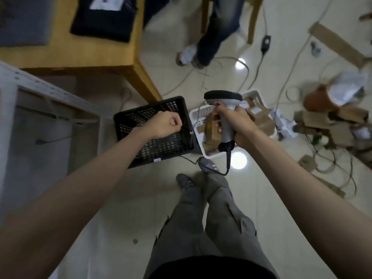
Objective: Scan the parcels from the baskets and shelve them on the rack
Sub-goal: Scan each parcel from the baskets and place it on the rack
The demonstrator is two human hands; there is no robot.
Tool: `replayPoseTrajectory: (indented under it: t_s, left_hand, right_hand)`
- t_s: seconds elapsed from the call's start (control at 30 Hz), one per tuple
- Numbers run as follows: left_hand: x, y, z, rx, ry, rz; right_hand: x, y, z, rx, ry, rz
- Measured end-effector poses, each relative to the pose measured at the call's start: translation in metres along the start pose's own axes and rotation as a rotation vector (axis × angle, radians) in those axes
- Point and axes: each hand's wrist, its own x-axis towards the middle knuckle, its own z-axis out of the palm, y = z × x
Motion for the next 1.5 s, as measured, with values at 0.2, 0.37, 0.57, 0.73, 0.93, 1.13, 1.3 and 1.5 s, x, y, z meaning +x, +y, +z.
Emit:
replayPoseTrajectory:
  t_s: [0.2,0.37,0.57,0.73,0.93,1.13,1.3,1.5]
  left_hand:
    - [0.056,0.034,0.079,0.009,-0.044,0.018]
    - [0.111,0.049,0.143,0.012,-0.161,-0.017]
    - [0.199,0.025,0.225,-0.051,-0.176,-0.153]
    - [0.273,-0.013,0.300,-0.041,-0.123,-0.320]
    - [0.361,-0.037,0.388,-0.026,0.014,-0.406]
    - [0.436,-0.061,0.453,0.210,0.083,-0.393]
    - [0.472,-0.081,0.484,0.348,0.196,-0.399]
    - [0.470,-0.083,0.491,0.251,0.306,-0.452]
  right_hand:
    - [0.024,0.072,-0.076,0.190,0.195,0.074]
    - [0.062,0.127,-0.120,0.264,0.316,0.162]
    - [0.138,0.198,-0.152,0.263,0.328,0.241]
    - [0.207,0.261,-0.167,0.190,0.295,0.298]
    - [0.275,0.324,-0.184,0.197,0.293,0.309]
    - [0.322,0.366,-0.193,0.249,0.301,0.304]
    - [0.341,0.381,-0.190,0.278,0.291,0.294]
    - [0.333,0.379,-0.183,0.318,0.299,0.316]
